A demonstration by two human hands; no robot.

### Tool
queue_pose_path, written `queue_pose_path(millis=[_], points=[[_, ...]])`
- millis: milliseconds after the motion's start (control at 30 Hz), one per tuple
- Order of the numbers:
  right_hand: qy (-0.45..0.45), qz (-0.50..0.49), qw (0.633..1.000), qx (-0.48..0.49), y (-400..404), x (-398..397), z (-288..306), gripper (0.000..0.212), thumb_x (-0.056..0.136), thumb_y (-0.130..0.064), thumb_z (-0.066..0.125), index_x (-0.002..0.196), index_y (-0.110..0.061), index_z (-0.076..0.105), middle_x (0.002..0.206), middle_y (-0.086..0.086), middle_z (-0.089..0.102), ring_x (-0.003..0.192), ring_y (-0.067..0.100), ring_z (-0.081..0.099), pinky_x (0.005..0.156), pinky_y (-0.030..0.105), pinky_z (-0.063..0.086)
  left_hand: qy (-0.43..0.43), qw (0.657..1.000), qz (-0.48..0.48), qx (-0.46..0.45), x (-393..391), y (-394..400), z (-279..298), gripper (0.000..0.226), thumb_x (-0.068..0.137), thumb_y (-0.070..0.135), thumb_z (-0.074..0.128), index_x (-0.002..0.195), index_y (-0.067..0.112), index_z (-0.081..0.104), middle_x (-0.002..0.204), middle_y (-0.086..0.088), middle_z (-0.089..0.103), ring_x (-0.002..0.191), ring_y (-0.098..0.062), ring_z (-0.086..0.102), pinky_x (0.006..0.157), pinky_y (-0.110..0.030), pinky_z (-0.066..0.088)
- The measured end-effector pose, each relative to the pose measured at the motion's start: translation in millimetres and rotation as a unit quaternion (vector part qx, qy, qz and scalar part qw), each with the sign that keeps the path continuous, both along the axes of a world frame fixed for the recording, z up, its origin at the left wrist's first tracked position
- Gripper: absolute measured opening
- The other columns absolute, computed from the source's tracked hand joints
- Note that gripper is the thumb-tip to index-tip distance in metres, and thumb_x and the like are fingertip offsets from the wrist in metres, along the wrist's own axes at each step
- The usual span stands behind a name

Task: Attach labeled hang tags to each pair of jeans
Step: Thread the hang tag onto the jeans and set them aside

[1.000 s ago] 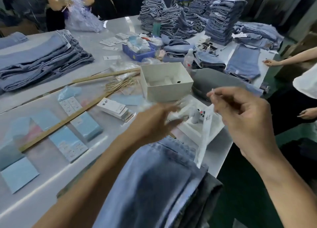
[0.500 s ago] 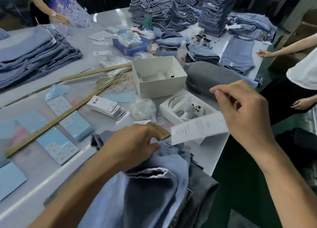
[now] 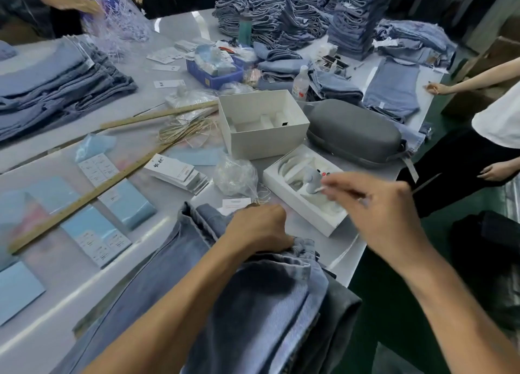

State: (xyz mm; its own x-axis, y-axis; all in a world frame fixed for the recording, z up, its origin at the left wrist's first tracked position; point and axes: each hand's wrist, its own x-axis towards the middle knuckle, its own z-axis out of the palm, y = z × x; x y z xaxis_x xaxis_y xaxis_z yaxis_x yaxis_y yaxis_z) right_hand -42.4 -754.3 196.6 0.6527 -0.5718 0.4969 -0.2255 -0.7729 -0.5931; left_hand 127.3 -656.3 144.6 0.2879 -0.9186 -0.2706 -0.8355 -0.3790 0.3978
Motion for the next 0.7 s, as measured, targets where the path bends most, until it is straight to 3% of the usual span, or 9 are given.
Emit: queue_pose_path(millis=[67,167,233,300,400,533,600,700], points=[[0.022,0.022,0.998,0.047,10.9,5.0,-24.8,0.015,0.086,-0.019,0.077,0.1,-0.021,0.079,0.089,-0.017,0.077,0.079,-0.002,0.072,0.076,0.021,0.058,0.101,0.994,0.025,-0.03,6.6,2.6,-1.8,0.038,0.086,0.042,0.069,0.064,0.012,0.06,0.061,0.004,0.06,0.063,-0.019,0.054,0.056,-0.03,0.039],[0.025,0.02,0.995,0.098,23.3,12.5,-59.6,0.014,0.085,-0.011,0.078,0.095,-0.02,0.079,0.086,-0.015,0.075,0.079,0.0,0.07,0.074,0.022,0.057,0.29,0.949,0.069,-0.103,17.9,13.7,-3.2,0.021,0.092,0.031,0.074,0.077,0.016,0.074,0.069,0.002,0.071,0.065,-0.009,0.06,0.067,-0.031,0.048],[0.015,0.005,0.995,0.103,27.5,17.2,-72.8,0.013,0.085,-0.011,0.079,0.093,-0.022,0.078,0.088,-0.015,0.073,0.082,0.002,0.069,0.072,0.018,0.055,0.364,0.915,0.103,-0.138,23.4,20.3,-5.1,0.018,0.094,0.022,0.072,0.088,0.005,0.075,0.081,-0.009,0.075,0.074,-0.014,0.063,0.076,-0.034,0.052],[0.01,0.0,0.996,0.086,29.0,19.4,-76.8,0.014,0.086,-0.012,0.078,0.092,-0.024,0.076,0.089,-0.016,0.071,0.085,0.002,0.068,0.072,0.011,0.049,0.417,0.888,0.121,-0.149,26.0,25.0,-7.0,0.016,0.097,0.014,0.068,0.087,0.002,0.073,0.079,-0.009,0.071,0.075,-0.018,0.062,0.078,-0.034,0.05],[0.018,0.008,0.999,0.043,30.9,18.6,-72.4,0.017,0.083,-0.01,0.079,0.091,-0.024,0.074,0.09,-0.015,0.066,0.084,0.002,0.065,0.071,0.009,0.048,0.459,0.866,0.124,-0.152,27.0,26.6,-8.6,0.016,0.099,0.011,0.064,0.088,0.001,0.07,0.08,-0.012,0.068,0.078,-0.022,0.061,0.08,-0.036,0.049],[0.038,-0.002,0.999,0.009,36.4,19.3,-68.6,0.014,0.081,-0.006,0.079,0.087,-0.018,0.073,0.089,-0.01,0.062,0.076,0.004,0.063,0.067,0.021,0.055,0.513,0.836,0.094,-0.17,29.6,30.7,-11.3,0.013,0.097,0.003,0.062,0.091,0.004,0.073,0.087,-0.015,0.071,0.085,-0.025,0.064,0.088,-0.038,0.052],[0.037,-0.023,0.998,0.048,37.5,21.0,-67.5,0.013,0.08,-0.006,0.08,0.084,-0.017,0.075,0.085,-0.012,0.064,0.075,0.005,0.064,0.067,0.023,0.055,0.51,0.835,0.085,-0.191,30.5,33.2,-11.7,0.02,0.094,-0.004,0.064,0.09,0.01,0.078,0.093,-0.016,0.075,0.089,-0.023,0.068,0.091,-0.033,0.055],[0.014,-0.043,0.984,0.171,39.6,24.8,-66.2,0.017,0.079,-0.004,0.081,0.08,-0.021,0.078,0.081,-0.01,0.07,0.073,0.006,0.067,0.066,0.02,0.053,0.45,0.862,0.071,-0.224,29.2,33.9,-11.8,0.017,0.09,-0.004,0.071,0.095,0.01,0.079,0.095,-0.02,0.075,0.083,-0.019,0.068,0.088,-0.034,0.056]])
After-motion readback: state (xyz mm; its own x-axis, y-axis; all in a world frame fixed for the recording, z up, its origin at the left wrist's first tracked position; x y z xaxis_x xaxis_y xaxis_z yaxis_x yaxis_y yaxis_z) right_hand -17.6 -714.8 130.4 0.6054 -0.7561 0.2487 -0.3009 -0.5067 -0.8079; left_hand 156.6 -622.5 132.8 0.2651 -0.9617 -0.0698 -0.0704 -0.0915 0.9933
